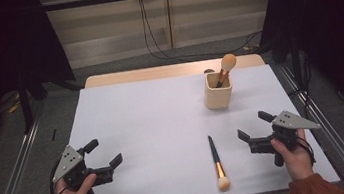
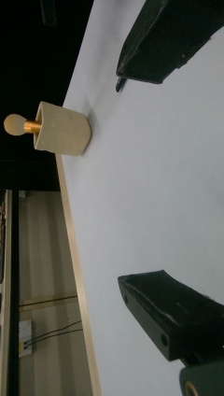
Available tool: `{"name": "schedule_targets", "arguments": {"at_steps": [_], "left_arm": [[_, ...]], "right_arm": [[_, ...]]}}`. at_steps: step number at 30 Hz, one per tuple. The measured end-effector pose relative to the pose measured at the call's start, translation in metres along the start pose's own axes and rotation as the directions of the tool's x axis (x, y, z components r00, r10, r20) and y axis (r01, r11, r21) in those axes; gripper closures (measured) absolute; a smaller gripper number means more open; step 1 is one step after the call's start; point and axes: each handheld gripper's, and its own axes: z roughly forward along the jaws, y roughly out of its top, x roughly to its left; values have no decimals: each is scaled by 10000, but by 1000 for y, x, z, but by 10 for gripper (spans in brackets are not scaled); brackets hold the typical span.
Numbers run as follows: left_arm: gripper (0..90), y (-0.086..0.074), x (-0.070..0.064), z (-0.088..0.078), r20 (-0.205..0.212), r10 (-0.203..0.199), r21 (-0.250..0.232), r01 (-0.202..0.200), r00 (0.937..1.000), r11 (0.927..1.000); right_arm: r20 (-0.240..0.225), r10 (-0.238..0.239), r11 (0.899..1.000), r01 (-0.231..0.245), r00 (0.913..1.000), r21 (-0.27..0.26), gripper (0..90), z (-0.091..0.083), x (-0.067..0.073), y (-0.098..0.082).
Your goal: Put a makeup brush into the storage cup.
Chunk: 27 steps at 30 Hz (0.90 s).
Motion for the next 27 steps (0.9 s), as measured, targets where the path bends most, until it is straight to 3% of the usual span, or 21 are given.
{"name": "schedule_targets", "arguments": {"at_steps": [5, 10, 15, 22, 27], "left_arm": [[24, 0, 0, 0, -38, 11, 16, -11, 10000, 10000], [24, 0, 0, 1, -62, 83, 61, -82, 9999, 9999], [24, 0, -1, 0, -112, 59, 30, -59, 9999, 10000], [24, -1, 0, 1, -86, 88, 93, -88, 9999, 9999], [24, -1, 0, 1, -88, 125, 98, -124, 9999, 9999]], "right_arm": [[-280, -220, 9998, 221, 9994, 8, 7, 7, 7, 5], [-721, -136, 9998, 125, 9973, -152, 1, 16, 12, 12], [-815, -135, 9999, 128, 9966, -95, 5, 25, 16, 18], [-1534, -30, 9976, 136, 9882, 683, 9, 40, 24, 27], [-1901, 17, 9953, 166, 9818, 949, 8, 51, 30, 33]]}}
